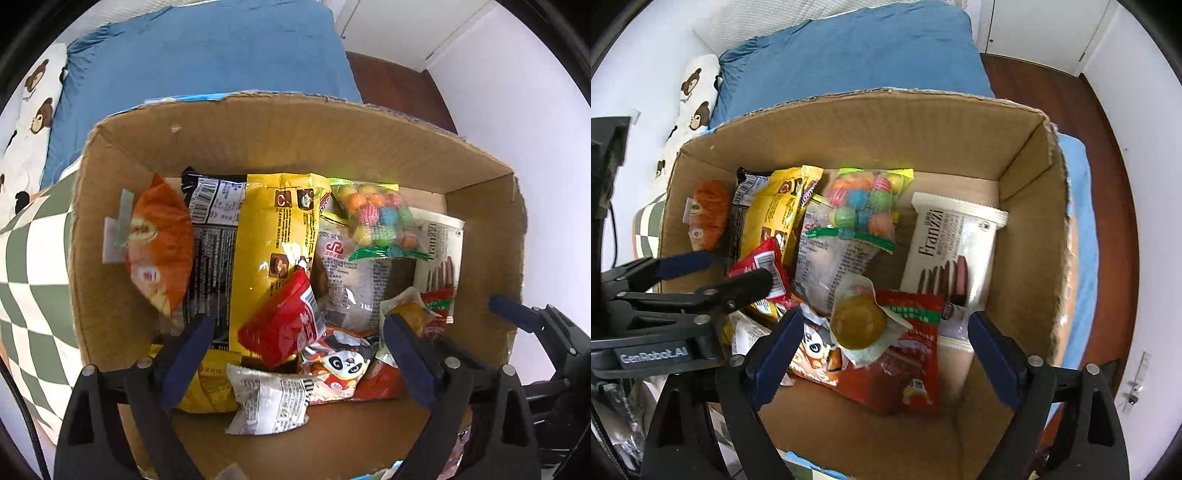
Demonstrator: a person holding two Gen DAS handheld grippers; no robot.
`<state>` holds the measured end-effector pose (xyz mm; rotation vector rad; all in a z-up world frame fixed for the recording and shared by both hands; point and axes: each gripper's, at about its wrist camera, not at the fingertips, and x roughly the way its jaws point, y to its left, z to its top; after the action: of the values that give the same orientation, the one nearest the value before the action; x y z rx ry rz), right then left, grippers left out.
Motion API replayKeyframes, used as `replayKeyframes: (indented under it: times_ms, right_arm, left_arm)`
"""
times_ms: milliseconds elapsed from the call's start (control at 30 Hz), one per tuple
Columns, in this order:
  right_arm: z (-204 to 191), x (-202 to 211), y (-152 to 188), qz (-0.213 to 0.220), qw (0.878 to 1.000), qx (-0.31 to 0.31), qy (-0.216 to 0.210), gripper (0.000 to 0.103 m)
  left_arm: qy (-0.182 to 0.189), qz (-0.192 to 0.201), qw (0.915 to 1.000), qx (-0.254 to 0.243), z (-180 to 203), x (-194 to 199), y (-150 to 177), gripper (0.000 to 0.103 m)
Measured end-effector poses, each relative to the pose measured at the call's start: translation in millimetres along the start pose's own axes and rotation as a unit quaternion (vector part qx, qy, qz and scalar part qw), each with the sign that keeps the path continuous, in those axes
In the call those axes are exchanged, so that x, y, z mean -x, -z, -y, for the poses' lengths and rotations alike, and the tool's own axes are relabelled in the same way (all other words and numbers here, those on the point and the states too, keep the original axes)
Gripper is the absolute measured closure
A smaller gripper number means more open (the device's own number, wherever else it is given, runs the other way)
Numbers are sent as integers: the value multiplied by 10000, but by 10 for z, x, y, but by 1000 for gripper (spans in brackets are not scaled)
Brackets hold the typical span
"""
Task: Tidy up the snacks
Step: 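Release both items into the box and withdraw both tools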
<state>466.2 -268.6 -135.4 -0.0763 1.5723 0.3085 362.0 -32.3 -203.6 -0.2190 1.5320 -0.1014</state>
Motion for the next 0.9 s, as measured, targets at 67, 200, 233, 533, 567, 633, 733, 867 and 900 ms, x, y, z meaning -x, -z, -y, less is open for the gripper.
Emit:
replayKeyframes:
  times_ms: [67,200,233,533,567,633,733,867,900]
  right_arm:
    - [0,46,42,40,10000,-3,35,10]
    - [-18,202,161,199,9997,26,116,9]
    - [-25,244,200,258,9996,30,146,8]
    - [-13,642,766,1023,9942,-213,260,8]
    - [-23,687,829,1100,9933,-210,277,8]
    - [-46,795,997,1282,9911,-221,296,8]
    - [-91,959,1242,1527,9875,-218,315,8]
    - [-164,1217,1610,1863,9818,-220,290,8]
    - [-188,1288,1703,1943,9803,-203,284,8]
  left_arm:
    - [-33,56,10000,13,-1,46,51,9]
    - [-70,213,9997,45,-7,179,191,9]
    - [-61,291,9996,37,-4,221,233,9]
    - [-413,1288,9907,-172,118,708,861,9]
    - [-424,1383,9893,-179,108,784,941,9]
    - [-451,1580,9862,-211,121,906,1124,9]
    - [-410,1795,9827,-210,115,1067,1380,9]
    - [-391,2140,9758,-217,124,1311,1809,9]
    - [-392,2197,9745,-224,121,1360,1890,9]
